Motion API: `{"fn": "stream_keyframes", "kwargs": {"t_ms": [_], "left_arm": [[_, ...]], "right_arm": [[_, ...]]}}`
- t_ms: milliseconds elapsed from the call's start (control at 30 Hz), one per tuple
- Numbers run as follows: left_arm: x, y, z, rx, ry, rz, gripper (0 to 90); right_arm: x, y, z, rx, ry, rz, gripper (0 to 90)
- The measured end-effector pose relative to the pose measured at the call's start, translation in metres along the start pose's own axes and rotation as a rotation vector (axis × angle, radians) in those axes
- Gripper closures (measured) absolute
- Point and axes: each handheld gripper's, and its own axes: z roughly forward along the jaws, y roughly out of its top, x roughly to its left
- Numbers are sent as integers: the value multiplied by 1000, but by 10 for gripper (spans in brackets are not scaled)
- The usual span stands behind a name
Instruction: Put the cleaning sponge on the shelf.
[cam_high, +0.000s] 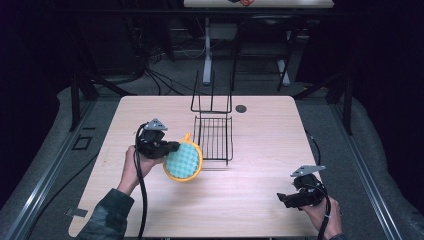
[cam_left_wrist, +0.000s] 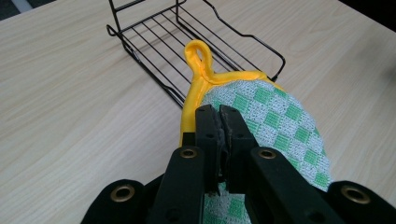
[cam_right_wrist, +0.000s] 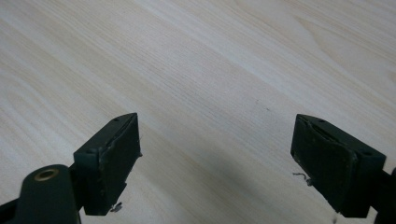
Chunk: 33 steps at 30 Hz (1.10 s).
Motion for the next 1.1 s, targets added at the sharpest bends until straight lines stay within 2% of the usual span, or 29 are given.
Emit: {"fn": "stream_keyframes", "kwargs": {"t_ms": [367,633,800,900,1100], "left_arm": [[6,12,0,-28,7,-13,872],[4,17,3,-33,16,-10,871],[4,20,8,-37,29,-8,872],[4,21,12,-46,29,-21,872],[4,23,17,-48,29,-23,871]], "right_arm": [[0,1,0,-5,-6,-4,153],[1,2,-1,-10,-6,-5,153],[0,2,-1,-9,-5,-5,152],[0,2,0,-7,-7,-11,153],[0,2,0,-9,-5,-4,153]]}}
